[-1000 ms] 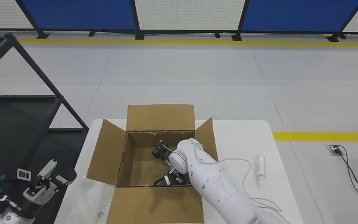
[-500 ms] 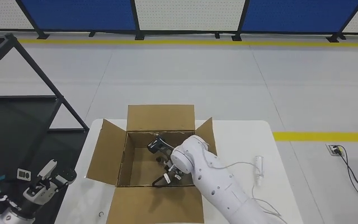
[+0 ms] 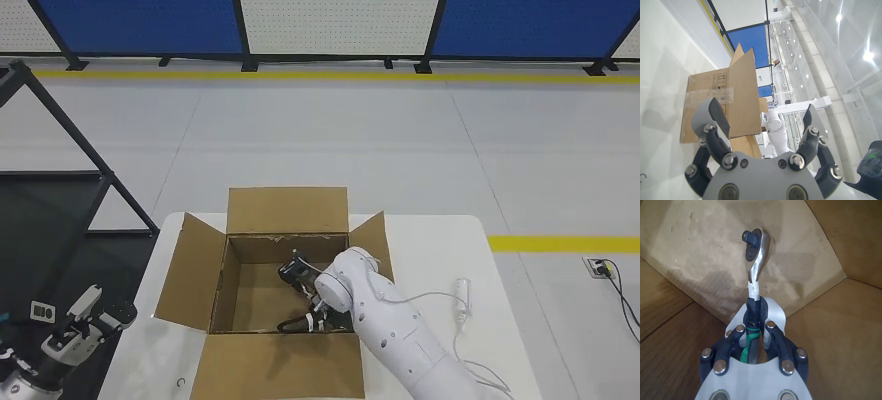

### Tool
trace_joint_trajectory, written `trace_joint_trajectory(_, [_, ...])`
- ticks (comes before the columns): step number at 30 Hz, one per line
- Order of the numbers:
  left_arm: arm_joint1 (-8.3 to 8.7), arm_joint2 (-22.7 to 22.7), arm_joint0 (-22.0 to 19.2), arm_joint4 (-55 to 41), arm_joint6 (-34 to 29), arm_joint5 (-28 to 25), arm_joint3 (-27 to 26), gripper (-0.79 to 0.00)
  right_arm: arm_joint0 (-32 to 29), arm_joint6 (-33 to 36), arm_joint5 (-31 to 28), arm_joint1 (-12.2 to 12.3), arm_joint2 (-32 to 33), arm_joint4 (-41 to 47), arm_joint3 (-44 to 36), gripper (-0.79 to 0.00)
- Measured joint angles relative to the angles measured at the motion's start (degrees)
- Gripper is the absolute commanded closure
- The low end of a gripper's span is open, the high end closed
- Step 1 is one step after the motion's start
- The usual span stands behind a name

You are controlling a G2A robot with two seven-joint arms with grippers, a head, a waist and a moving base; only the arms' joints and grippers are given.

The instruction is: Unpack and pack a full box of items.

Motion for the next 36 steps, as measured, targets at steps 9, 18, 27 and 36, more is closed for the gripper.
trace_joint_trajectory(9, [0.00,0.00,0.00,0.00,0.00,0.00,0.00,-0.785,3.66,-4.04,0.63,-3.18,-3.53,1.42,9.40,-0.252])
trace_joint_trajectory(18, [0.00,0.00,0.00,0.00,0.00,0.00,0.00,-0.785,5.93,-6.37,0.55,-5.70,-5.49,2.41,15.48,-0.243])
trace_joint_trajectory(27, [0.00,0.00,0.00,0.00,0.00,0.00,0.00,-0.785,7.61,-7.10,2.76,-7.54,-6.55,2.17,19.54,-0.249])
trace_joint_trajectory(36, [0.00,0.00,0.00,0.00,0.00,0.00,0.00,-0.785,8.42,-7.03,4.31,-9.44,-7.71,1.69,22.95,0.000])
